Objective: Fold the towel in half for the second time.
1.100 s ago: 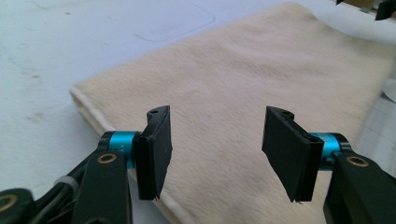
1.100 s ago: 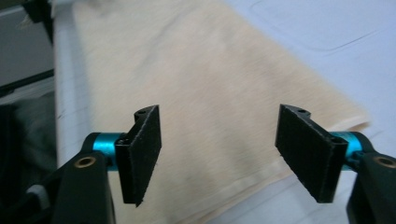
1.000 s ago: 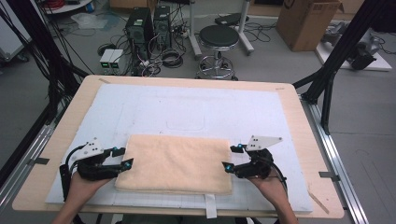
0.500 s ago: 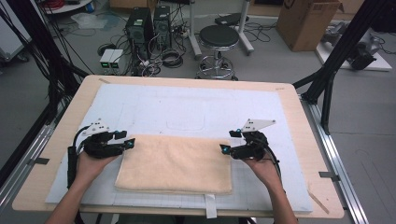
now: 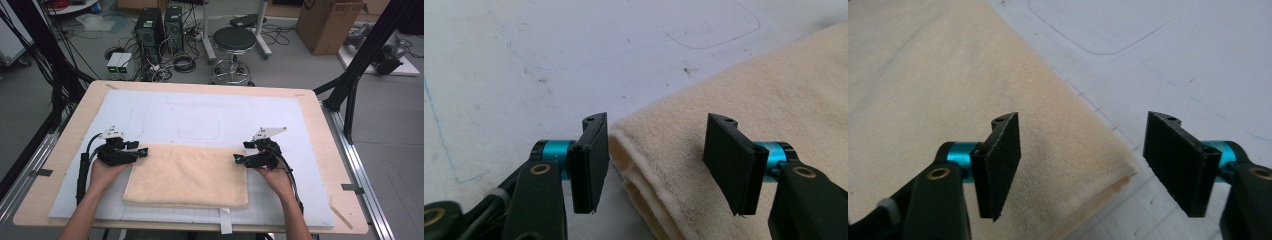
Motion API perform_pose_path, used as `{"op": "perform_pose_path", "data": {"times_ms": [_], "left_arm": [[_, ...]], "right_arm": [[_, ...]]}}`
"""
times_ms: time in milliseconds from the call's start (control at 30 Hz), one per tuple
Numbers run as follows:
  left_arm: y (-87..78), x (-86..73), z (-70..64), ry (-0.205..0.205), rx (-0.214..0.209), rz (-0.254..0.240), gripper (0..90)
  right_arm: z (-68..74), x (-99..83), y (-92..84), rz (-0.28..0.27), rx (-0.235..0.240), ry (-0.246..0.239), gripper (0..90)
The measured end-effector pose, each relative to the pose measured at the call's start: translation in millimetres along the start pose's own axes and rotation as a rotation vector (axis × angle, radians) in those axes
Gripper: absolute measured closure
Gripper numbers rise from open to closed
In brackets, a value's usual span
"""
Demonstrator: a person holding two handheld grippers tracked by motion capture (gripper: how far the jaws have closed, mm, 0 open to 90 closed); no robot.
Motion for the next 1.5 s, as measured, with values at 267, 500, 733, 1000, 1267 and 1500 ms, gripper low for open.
{"op": "perform_pose_path", "data": {"times_ms": [267,500,733,1000,1267,1500], "left_arm": [[5.1,-7.1,-0.2,-0.014,-0.019,0.059,46.1],[6.5,-9.7,1.0,-0.043,-0.038,0.059,49.8],[6.8,-9.9,-0.5,-0.036,-0.032,0.058,50.1],[7.2,-10.4,-2.7,-0.021,-0.035,0.061,54.2],[7.5,-11.0,-5.3,-0.036,-0.052,0.064,64.5],[6.8,-10.7,-6.2,-0.036,-0.062,0.061,72.8]], "right_arm": [[0.8,-13.0,3.9,0.032,-0.004,0.017,39.4],[-3.5,-18.8,6.5,0.037,0.015,0.059,47.0],[-12.4,-18.9,5.2,0.009,-0.005,0.1,44.2],[-13.4,-20.2,9.4,0.046,-0.002,0.119,47.8],[-10.2,-19.9,10.6,0.06,0.04,0.151,66.8],[-6.2,-17.0,8.4,0.056,0.042,0.108,74.8]]}}
Point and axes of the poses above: each handheld gripper's, and its own axes: y roughly forward along the jaws, x roughly out of its top, z roughly to its left, the point moved 3 cm from there along y, roughly forward along the jaws, and after that the axes turned 14 degrees about -z, right-handed, at the moved point
